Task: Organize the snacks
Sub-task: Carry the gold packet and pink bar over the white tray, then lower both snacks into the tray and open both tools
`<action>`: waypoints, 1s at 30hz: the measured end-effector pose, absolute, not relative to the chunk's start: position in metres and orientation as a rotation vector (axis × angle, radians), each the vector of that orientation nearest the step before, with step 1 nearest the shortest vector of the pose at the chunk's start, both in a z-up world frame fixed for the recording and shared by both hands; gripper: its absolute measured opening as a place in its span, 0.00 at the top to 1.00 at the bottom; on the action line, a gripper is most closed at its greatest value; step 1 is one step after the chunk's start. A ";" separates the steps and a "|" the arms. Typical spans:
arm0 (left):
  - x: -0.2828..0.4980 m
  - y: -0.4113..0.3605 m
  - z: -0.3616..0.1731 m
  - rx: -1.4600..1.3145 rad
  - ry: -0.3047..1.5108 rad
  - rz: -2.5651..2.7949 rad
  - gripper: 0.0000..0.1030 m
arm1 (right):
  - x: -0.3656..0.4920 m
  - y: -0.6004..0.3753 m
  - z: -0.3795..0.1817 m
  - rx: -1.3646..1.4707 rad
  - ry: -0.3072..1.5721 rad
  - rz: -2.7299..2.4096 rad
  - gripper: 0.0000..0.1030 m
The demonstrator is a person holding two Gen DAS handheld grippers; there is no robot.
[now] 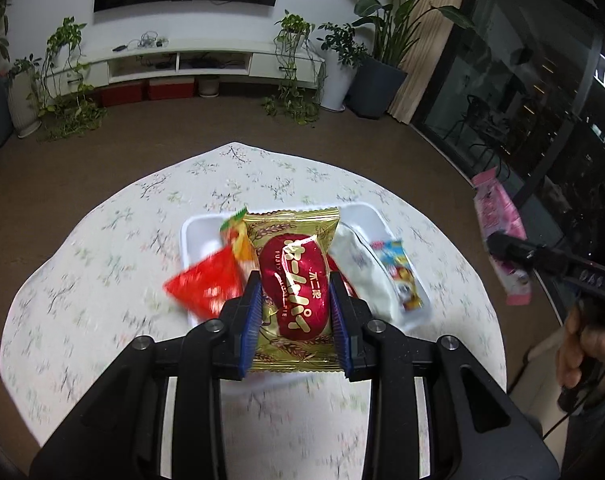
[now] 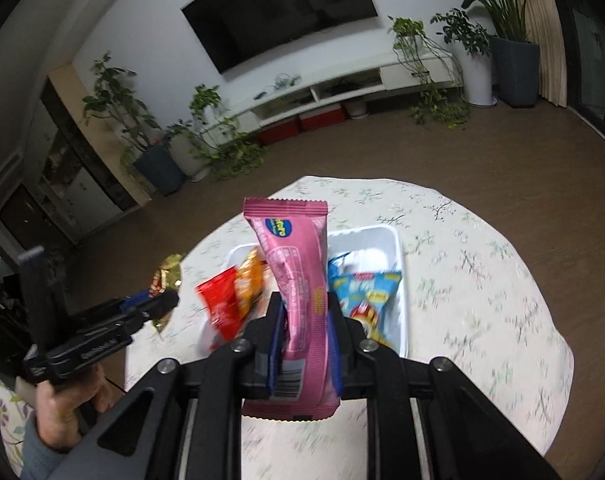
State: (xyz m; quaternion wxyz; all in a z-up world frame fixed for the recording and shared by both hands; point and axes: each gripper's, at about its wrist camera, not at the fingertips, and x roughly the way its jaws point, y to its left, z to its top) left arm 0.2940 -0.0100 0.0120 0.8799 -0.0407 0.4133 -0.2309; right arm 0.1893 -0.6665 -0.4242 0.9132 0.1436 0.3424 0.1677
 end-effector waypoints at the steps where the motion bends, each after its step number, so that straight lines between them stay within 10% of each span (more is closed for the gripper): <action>1: 0.302 -0.013 0.010 -0.086 0.866 -0.483 0.72 | 0.202 -0.665 -0.429 0.295 0.723 0.335 0.80; 24: 0.365 -0.054 -0.082 -0.045 0.988 -0.453 0.70 | 0.304 -0.637 -0.513 0.207 0.891 0.238 0.72; 30: 0.364 -0.060 -0.083 -0.045 0.980 -0.464 0.52 | 0.303 -0.640 -0.511 0.219 0.880 0.229 0.61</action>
